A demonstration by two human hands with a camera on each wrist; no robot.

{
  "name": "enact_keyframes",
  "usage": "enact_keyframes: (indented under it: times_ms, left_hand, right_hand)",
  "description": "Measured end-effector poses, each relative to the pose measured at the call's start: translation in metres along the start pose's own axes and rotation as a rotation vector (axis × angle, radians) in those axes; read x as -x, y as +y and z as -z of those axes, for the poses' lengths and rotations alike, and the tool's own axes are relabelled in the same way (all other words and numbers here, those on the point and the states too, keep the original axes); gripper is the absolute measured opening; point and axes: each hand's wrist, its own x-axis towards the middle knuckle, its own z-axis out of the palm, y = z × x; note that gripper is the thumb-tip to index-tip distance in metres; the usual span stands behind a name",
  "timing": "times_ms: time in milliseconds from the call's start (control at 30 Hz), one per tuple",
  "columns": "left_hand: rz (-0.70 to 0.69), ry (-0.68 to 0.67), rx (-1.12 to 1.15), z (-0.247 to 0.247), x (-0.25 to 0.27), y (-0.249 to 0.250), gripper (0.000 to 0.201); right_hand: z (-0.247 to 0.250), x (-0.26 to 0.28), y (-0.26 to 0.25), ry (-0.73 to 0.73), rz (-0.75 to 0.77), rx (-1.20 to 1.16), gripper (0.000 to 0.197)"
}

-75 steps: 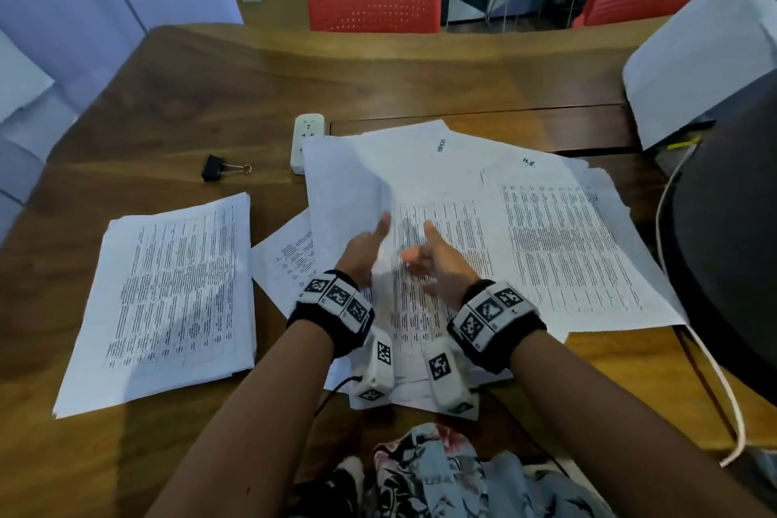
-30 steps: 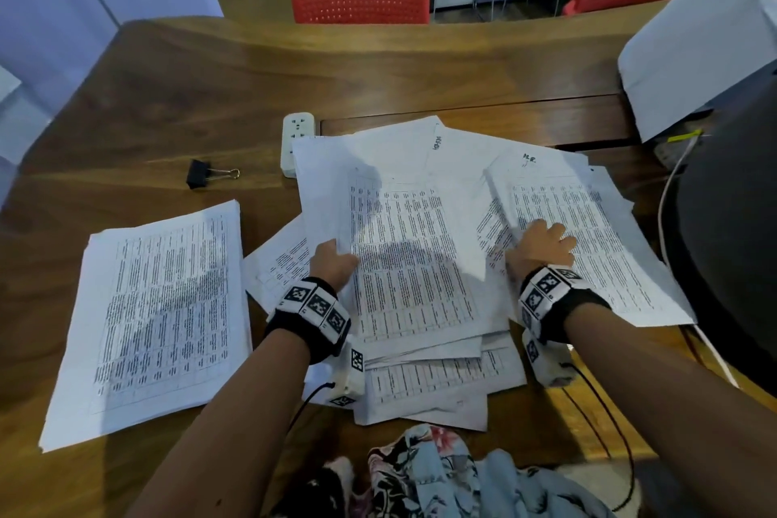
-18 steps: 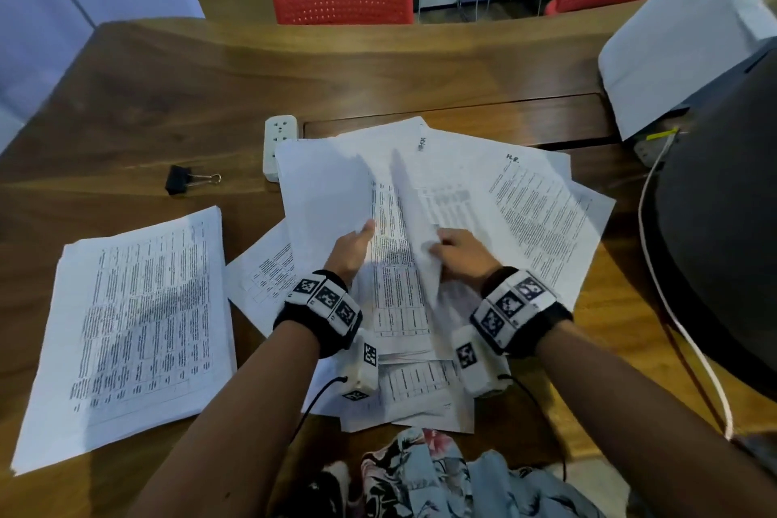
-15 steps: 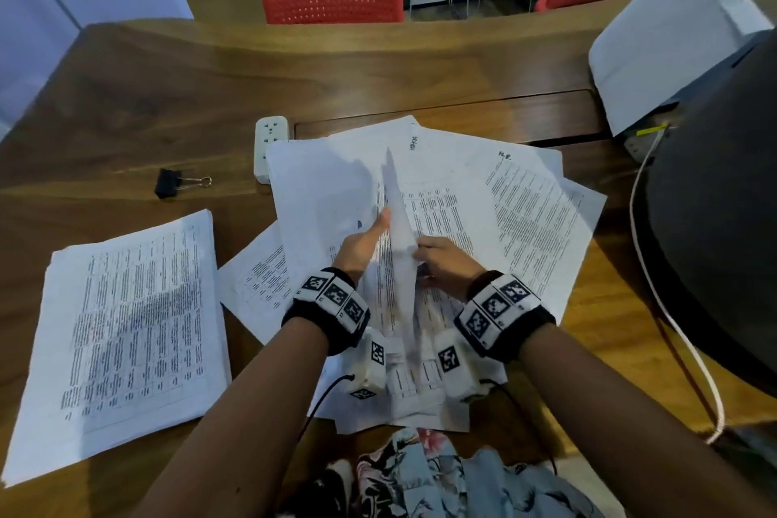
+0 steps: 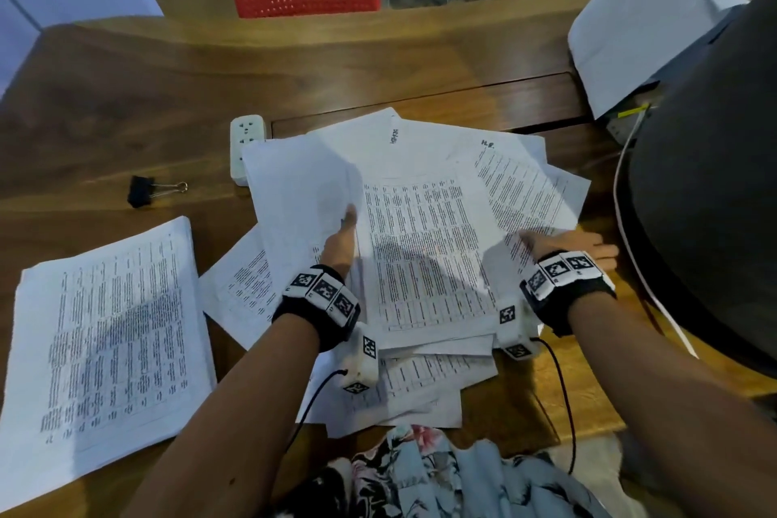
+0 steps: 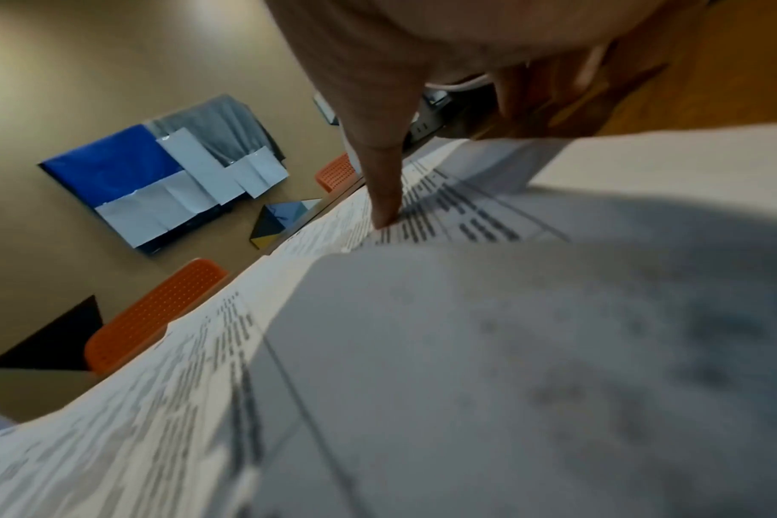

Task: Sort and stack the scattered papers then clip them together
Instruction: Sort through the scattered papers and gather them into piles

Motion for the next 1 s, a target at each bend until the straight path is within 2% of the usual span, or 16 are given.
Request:
enact_keyframes:
  times_ms: [67, 100, 167, 200, 300, 433, 533, 600, 667, 800, 867, 933, 1000]
  left_hand:
    - [-0.004, -0.027, -0.08, 0.0, -0.001, -0.003, 0.073]
    - [-0.013, -0.025, -0.122, 0.001, -0.002, -0.005, 0.065]
    - [-0.03, -0.021, -0.201, 0.001, -0.004, -0.01, 0.034]
    - [-0.024, -0.015, -0.221, 0.001, -0.005, -0.012, 0.026]
    - [-0.009, 0.009, -0.249, 0.004, -0.001, -0.014, 0.023]
    - [0.021, 0.071, -0.267, 0.011, -0.001, -0.015, 0.039]
    - [0.022, 0.095, -0.26, 0.019, -0.001, -0.015, 0.02]
    - [0.017, 0.105, -0.26, 0.025, -0.004, -0.018, 0.033]
    - [0.005, 0.128, -0.272, 0.03, -0.001, -0.019, 0.026]
    - [-0.033, 0.128, -0.299, 0.035, 0.003, -0.019, 0.014]
    - [-0.03, 0.121, -0.294, 0.037, 0.003, -0.02, 0.024]
    - [-0.006, 0.112, -0.291, 0.039, 0.001, -0.022, 0.034]
    - [0.014, 0.062, -0.266, 0.043, -0.002, -0.023, 0.034]
  right_hand:
    - [-0.001, -0.002, -0.002, -0.034, -0.008, 0.037, 0.086]
    - [-0.002, -0.003, -0.005, -0.062, -0.005, 0.058, 0.076]
    - [-0.002, -0.004, -0.01, -0.104, 0.025, 0.071, 0.055]
    - [-0.003, -0.004, -0.012, -0.121, 0.067, 0.058, 0.046]
    - [-0.001, 0.001, -0.015, -0.143, 0.246, -0.021, 0.028]
    - [0.009, 0.02, -0.028, 0.039, 0.482, -0.015, 0.028]
    - [0.022, 0.024, -0.046, 0.169, 0.676, -0.094, 0.032]
    - [0.033, 0.027, -0.059, 0.229, 0.811, -0.181, 0.038]
    - [0.045, 0.034, -0.074, 0.291, 0.92, -0.365, 0.043]
    - [0.081, 0.053, -0.106, 0.405, 1.01, -0.795, 0.046]
    - [0.096, 0.058, -0.117, 0.432, 0.989, -0.949, 0.041]
    - [0.103, 0.061, -0.123, 0.366, 0.907, -1.006, 0.033]
    - [0.094, 0.058, -0.121, 0.176, 0.83, -0.91, 0.021]
